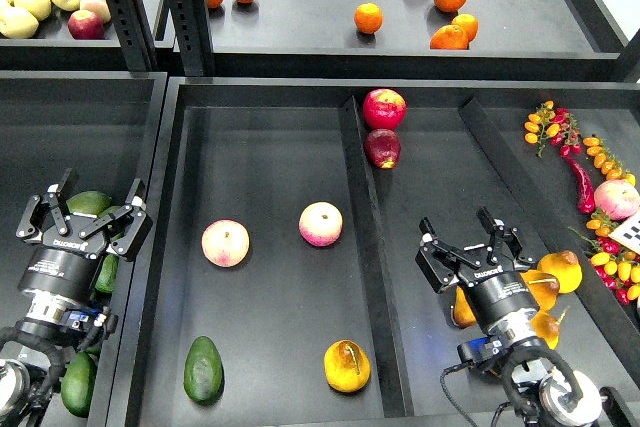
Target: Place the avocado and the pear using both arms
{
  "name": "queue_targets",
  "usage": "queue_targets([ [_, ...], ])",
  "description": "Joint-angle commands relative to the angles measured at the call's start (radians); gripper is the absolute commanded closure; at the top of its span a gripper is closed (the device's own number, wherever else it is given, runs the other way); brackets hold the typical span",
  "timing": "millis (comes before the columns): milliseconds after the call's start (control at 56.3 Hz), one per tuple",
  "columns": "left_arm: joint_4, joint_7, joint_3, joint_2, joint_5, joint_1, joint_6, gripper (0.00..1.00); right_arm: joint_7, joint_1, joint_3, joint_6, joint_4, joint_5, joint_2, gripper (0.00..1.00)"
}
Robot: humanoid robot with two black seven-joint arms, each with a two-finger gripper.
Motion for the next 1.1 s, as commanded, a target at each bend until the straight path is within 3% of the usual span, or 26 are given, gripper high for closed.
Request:
queue_targets([
  [0, 0.000, 0.000, 0.000, 0.000, 0.000, 0.001, 0.000, 0.00, 0.000, 0.000, 0.001, 0.000, 0.000, 0.000, 0.000, 0.00],
  [622, 0.032, 0.003, 0.016, 0.012, 0.033, -0.004, 0.000, 0.00, -0.001, 0.000, -0.002, -0.002, -0.005, -0.006, 0.000, 0.00],
  [1083, 0.011, 0.015, 0.053, 0.181, 0.206, -0.025, 0.000, 0.00, -0.001, 0.000, 0.015, -0.002, -0.020, -0.006, 0.000, 0.00],
])
